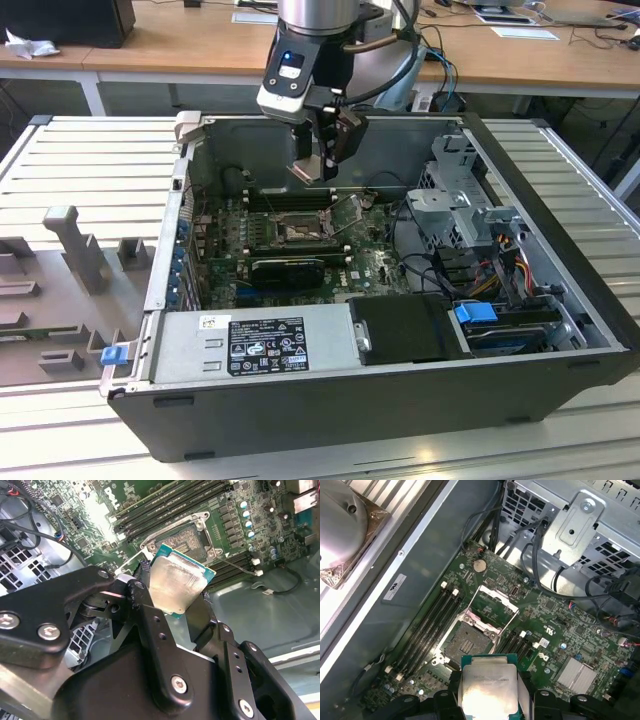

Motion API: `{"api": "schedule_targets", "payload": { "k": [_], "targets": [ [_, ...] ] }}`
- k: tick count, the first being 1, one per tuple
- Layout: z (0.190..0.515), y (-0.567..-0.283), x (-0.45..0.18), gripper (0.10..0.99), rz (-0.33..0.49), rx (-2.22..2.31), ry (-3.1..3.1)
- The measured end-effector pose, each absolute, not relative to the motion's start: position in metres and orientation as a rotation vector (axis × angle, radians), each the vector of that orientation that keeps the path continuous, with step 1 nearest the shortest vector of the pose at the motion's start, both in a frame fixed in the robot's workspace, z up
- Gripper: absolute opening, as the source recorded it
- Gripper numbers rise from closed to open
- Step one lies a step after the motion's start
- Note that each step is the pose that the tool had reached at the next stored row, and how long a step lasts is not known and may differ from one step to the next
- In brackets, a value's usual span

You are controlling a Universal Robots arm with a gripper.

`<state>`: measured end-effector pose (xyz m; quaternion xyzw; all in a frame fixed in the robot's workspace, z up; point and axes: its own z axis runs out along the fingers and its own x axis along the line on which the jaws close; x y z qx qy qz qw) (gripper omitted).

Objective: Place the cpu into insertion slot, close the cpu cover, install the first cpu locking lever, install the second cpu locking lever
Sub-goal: 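Place the cpu into insertion slot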

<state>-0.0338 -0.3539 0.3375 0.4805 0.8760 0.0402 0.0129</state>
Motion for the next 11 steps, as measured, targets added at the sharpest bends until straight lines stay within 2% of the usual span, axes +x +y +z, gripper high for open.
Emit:
{"api": "schedule_targets", "payload": {
  "k": [11],
  "targets": [
    [0.3371,-0.3539,-0.0338,0.529,0.124,1.576,2.682]
  ]
}}
